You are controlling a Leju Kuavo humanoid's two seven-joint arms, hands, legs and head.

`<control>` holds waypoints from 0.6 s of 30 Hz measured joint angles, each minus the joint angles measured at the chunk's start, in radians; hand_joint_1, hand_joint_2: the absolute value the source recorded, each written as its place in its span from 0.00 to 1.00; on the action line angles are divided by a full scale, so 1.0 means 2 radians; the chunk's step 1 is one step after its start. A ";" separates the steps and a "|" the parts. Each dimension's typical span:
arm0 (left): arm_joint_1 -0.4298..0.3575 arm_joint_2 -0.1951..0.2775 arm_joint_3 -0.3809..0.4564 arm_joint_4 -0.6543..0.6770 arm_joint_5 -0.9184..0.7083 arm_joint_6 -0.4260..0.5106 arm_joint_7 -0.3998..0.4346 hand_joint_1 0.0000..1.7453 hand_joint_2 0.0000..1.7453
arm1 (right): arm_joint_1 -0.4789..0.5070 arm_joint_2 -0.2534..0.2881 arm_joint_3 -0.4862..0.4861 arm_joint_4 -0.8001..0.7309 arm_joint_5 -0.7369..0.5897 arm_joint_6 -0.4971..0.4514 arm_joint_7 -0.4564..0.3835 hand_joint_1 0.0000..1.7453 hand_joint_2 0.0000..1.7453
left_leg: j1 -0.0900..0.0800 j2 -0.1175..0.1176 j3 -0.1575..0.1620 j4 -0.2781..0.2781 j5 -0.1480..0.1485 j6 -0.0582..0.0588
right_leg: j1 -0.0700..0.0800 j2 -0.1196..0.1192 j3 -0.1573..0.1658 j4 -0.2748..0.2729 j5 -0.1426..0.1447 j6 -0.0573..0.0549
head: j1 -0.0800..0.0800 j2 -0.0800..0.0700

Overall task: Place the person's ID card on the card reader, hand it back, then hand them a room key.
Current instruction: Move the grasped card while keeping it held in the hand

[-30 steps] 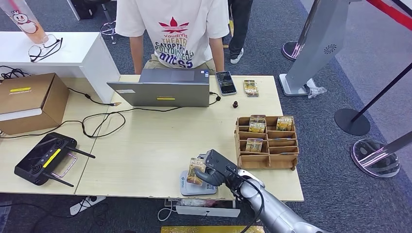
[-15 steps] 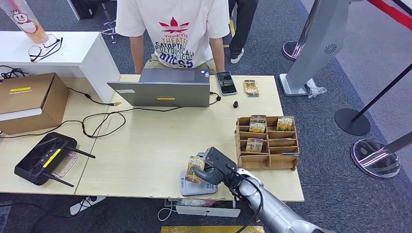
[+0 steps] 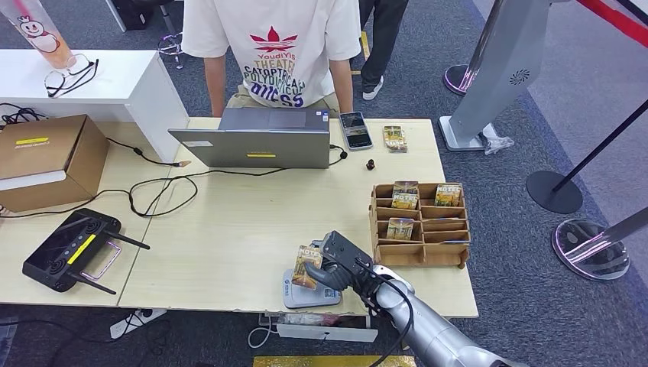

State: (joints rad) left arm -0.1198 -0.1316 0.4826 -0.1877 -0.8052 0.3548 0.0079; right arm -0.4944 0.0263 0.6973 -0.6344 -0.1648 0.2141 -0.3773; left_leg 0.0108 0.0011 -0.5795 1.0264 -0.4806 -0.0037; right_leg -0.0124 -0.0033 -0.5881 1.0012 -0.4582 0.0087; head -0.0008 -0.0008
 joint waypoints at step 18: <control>0.000 0.000 0.000 0.000 -0.001 0.000 0.000 0.00 0.00 | -0.008 -0.003 -0.010 0.010 -0.003 -0.009 -0.004 1.00 1.00 | 0.000 0.000 0.000 0.000 0.000 0.000 | 0.000 0.000 0.000 0.000 0.000 0.000 | 0.000 0.000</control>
State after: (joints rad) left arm -0.1189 -0.1312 0.4825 -0.1877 -0.8062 0.3544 0.0088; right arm -0.5099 0.0202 0.6778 -0.6146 -0.1709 0.1967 -0.3860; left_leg 0.0108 0.0011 -0.5795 1.0264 -0.4805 -0.0037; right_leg -0.0124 -0.0032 -0.5882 1.0012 -0.4581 0.0086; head -0.0008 -0.0008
